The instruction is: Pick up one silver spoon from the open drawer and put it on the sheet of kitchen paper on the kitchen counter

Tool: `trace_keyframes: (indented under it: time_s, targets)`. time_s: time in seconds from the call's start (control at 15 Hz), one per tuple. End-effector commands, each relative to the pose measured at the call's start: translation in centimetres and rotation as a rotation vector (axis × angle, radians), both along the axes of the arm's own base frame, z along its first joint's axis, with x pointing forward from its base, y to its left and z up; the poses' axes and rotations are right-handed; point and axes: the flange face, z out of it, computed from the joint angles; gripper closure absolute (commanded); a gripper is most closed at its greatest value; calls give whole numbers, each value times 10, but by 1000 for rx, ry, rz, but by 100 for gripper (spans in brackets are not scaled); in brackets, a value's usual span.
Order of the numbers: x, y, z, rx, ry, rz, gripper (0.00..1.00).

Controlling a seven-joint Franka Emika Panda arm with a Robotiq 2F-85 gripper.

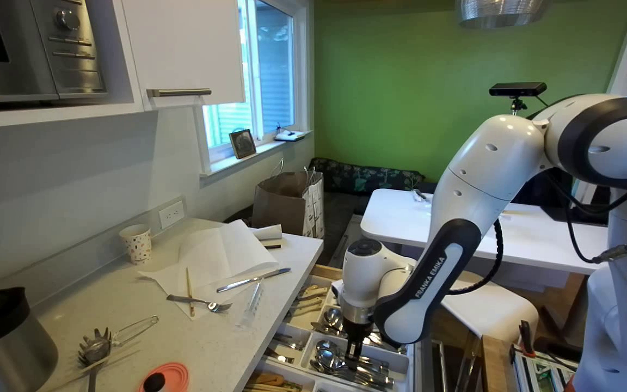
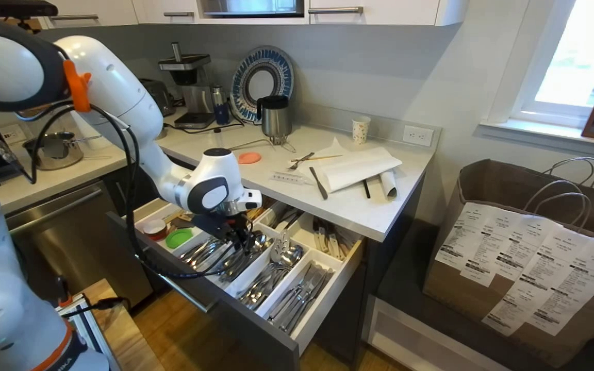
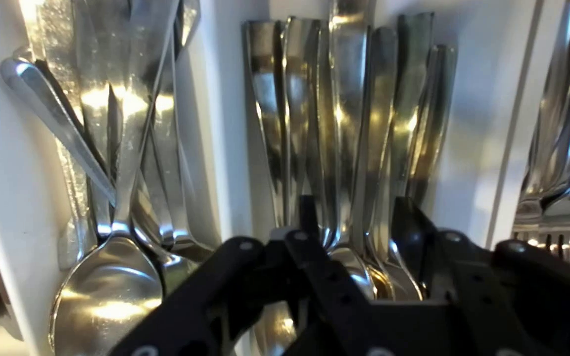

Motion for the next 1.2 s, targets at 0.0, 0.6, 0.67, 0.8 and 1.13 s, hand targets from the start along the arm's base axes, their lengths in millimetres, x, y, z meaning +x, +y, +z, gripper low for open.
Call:
trace_keyframes:
  time_s: [0.0,0.6,0.67,0.8,1.13]
  targets:
    - [9,2,-12,6,12,-8,59]
    - [16,3,-23,11,31,-19,81]
    - [16,2,-23,9,31,-21,86]
    - [17,2,-24,8,31,-23,86]
    - [18,1,-21,6,22,-26,100]
